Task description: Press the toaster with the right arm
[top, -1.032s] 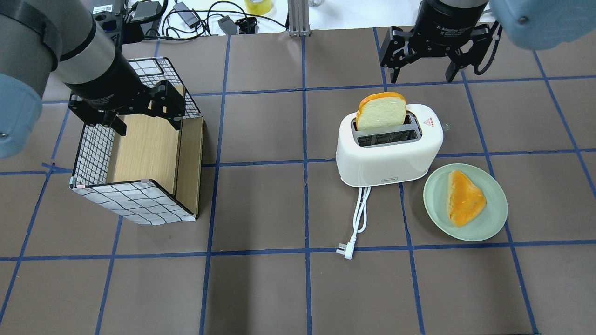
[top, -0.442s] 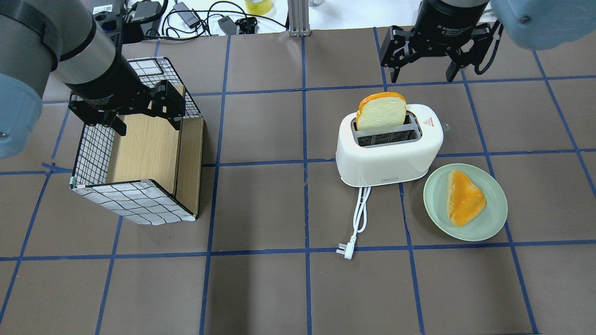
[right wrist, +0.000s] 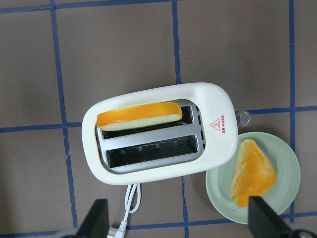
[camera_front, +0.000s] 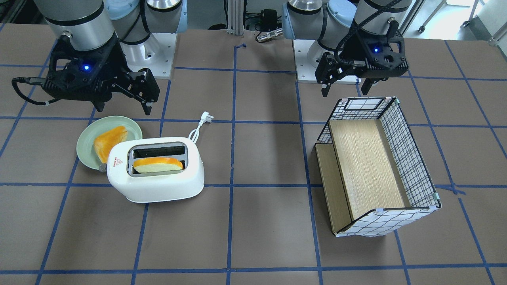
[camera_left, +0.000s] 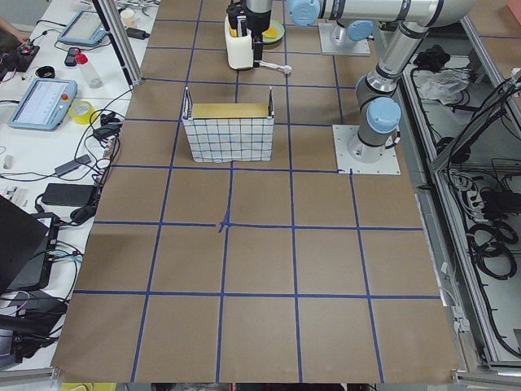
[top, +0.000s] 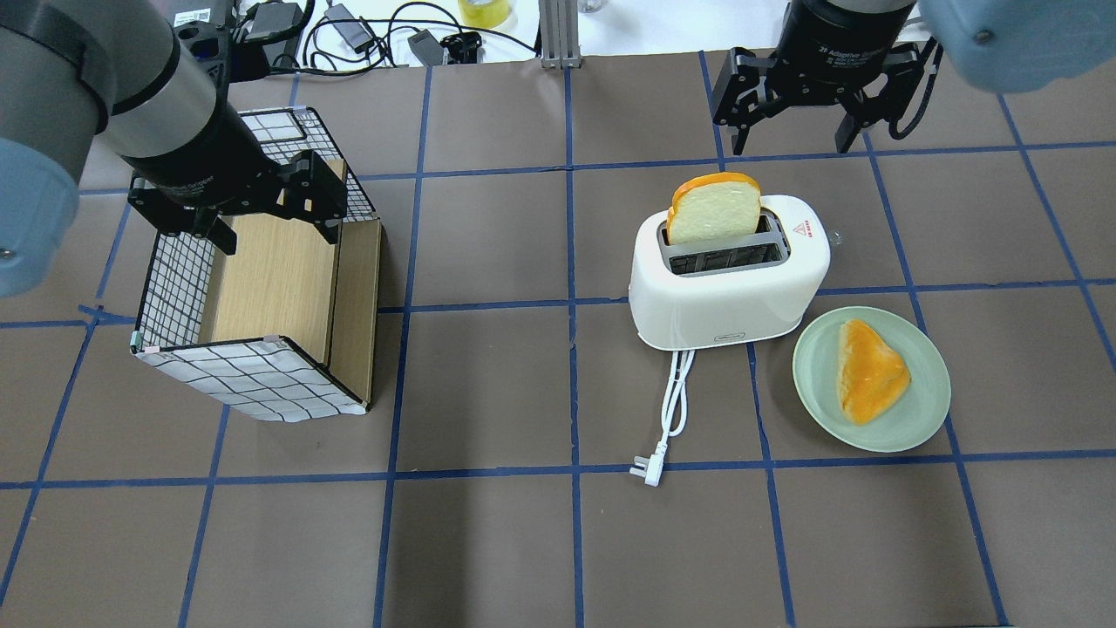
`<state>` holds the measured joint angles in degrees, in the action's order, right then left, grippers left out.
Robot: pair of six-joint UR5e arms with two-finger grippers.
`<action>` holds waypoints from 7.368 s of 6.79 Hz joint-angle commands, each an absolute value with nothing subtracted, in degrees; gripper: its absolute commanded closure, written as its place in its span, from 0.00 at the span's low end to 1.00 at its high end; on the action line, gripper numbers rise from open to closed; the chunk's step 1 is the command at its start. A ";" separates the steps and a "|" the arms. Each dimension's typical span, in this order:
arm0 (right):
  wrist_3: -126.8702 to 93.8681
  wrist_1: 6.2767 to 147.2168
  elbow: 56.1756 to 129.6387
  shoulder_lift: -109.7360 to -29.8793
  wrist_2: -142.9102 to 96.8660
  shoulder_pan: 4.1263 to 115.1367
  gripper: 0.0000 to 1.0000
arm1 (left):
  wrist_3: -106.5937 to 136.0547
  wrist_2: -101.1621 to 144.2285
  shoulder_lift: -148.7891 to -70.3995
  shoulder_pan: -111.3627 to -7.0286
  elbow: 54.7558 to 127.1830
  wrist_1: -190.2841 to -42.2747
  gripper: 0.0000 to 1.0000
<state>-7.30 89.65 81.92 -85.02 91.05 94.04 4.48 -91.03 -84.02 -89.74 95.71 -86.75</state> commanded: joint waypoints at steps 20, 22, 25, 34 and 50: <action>-4.33 89.04 80.86 -84.46 90.71 81.53 1.00 | 4.48 -90.97 -84.02 -89.74 95.71 -86.75 0.00; -0.55 89.03 81.30 -84.38 90.44 77.88 1.00 | 4.48 -91.05 -84.02 -89.74 95.71 -86.75 0.00; 4.73 90.69 84.36 -81.75 85.12 76.47 1.00 | 4.48 -91.05 -84.02 -89.74 95.71 -86.75 0.00; 11.95 110.57 102.57 -78.76 66.19 68.83 1.00 | 4.48 -90.97 -84.02 -89.74 95.71 -86.75 0.00; 18.02 109.42 107.40 -75.15 53.53 63.11 1.00 | 4.48 -91.05 -84.02 -89.74 95.71 -86.75 0.00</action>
